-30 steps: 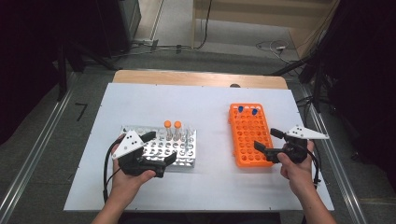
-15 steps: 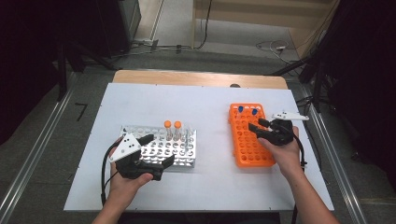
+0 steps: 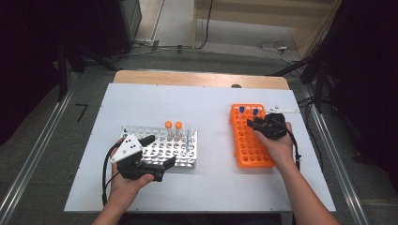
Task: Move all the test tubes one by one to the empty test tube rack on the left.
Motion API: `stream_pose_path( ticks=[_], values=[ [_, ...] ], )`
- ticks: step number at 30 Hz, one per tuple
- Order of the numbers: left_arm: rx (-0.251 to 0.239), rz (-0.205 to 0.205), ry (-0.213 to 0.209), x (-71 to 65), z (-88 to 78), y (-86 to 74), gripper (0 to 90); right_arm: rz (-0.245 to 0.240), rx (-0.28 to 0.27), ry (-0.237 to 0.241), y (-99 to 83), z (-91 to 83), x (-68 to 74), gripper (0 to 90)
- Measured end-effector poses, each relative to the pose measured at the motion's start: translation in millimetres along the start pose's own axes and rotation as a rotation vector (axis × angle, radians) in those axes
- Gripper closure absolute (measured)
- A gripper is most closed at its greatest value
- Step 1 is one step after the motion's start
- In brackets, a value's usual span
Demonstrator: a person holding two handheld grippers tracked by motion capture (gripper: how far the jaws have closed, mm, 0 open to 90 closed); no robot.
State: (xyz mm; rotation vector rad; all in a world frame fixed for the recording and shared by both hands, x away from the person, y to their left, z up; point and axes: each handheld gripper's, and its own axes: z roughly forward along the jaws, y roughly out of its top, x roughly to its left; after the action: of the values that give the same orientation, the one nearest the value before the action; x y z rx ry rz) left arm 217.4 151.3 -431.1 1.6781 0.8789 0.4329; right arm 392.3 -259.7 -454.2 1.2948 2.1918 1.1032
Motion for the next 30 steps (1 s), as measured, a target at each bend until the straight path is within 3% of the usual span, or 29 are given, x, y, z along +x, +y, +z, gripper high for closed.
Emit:
stream_pose_path(
  ticks=[9,16,22,30],
  values=[
    [0.001,0.004,-0.005,-1.2,1.1,-0.3,0.0,-0.015,0.02,-0.076,0.2,2.1,2.6,74.5],
    [0.002,0.01,-0.008,-2.4,2.2,0.0,0.0,-0.001,-0.046,-0.06,0.8,-12.0,0.6,74.9],
    [0.003,0.014,-0.016,-4.8,4.3,0.5,0.0,-0.002,-0.102,-0.005,1.4,-32.8,0.1,74.9],
    [0.005,0.024,-0.027,-9.2,7.2,1.9,0.0,-0.035,-0.137,0.084,-5.2,-57.0,14.9,75.0]
  ],
)
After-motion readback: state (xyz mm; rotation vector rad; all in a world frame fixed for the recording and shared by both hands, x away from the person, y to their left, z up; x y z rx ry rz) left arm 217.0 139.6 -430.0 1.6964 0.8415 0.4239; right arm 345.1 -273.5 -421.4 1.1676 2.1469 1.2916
